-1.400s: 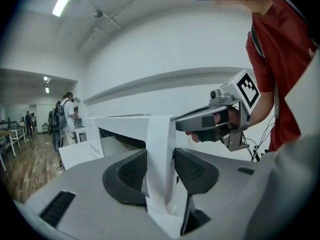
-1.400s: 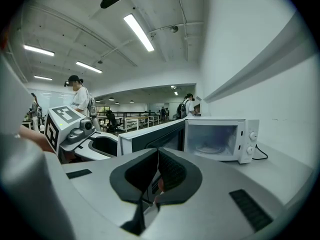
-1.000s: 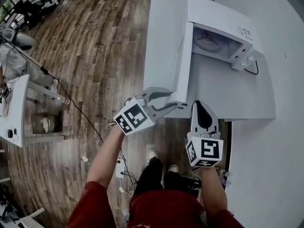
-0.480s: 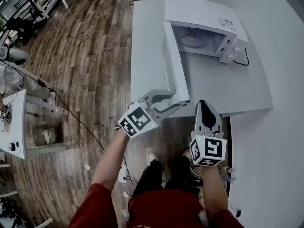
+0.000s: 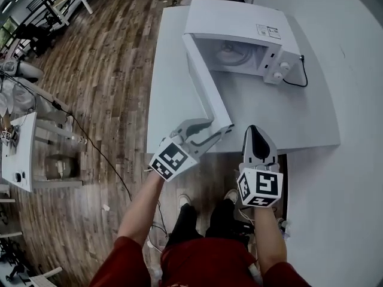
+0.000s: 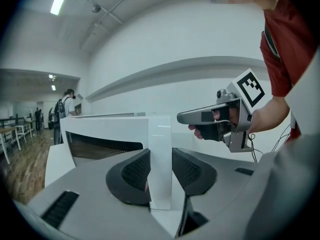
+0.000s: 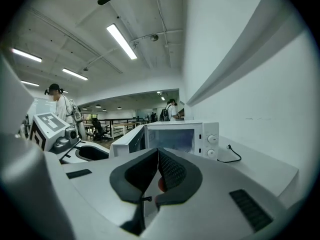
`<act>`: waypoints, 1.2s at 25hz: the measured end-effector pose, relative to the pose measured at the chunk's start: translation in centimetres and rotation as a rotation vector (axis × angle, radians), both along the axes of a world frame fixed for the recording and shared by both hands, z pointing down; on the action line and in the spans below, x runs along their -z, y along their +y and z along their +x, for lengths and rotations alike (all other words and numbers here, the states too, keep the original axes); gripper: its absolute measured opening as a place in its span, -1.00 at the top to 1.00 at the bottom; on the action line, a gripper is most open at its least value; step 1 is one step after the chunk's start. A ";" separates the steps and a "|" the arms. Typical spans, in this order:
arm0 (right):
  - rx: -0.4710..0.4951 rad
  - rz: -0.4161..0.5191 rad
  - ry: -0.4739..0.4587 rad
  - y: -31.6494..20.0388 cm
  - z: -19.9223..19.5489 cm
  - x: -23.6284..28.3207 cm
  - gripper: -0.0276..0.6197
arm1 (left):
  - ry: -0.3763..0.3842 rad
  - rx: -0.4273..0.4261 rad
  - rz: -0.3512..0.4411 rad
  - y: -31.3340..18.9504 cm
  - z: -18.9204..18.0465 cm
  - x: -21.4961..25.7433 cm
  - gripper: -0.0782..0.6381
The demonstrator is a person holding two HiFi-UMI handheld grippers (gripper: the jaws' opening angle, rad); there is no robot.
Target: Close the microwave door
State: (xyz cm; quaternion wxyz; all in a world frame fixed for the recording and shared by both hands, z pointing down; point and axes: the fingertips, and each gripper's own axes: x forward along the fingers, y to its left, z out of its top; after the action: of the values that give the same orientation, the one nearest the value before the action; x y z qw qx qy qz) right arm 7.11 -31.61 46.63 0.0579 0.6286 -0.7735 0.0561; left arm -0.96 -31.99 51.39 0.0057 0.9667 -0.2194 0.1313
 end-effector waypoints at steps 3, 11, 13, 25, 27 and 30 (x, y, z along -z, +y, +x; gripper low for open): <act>0.022 0.006 -0.004 -0.5 1.8 0.3 0.83 | 0.011 0.048 -0.002 -0.5 1.5 0.0 0.36; 0.064 0.029 -0.008 -1.7 7.0 1.4 0.83 | 0.023 0.175 0.001 -2.5 5.7 0.0 0.36; 0.071 0.034 -0.007 -1.9 8.3 1.6 0.83 | 0.025 0.215 0.004 -3.1 6.8 0.1 0.36; 0.088 0.047 -0.020 -4.6 14.5 1.8 0.83 | 0.041 0.398 0.005 -6.9 11.9 -0.1 0.36; 0.075 0.049 -0.017 -5.5 15.2 1.6 0.83 | 0.052 0.413 0.011 -7.7 12.7 -0.1 0.36; 0.051 0.053 -0.011 -6.9 16.1 1.3 0.83 | 0.072 0.448 0.022 -9.0 13.9 -0.1 0.36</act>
State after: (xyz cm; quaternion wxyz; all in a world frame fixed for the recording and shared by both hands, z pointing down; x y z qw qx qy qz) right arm 23.22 -38.49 45.32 0.0382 0.6097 -0.7908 0.0376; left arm 12.96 -41.04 51.53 0.0322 0.8980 -0.4296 0.0898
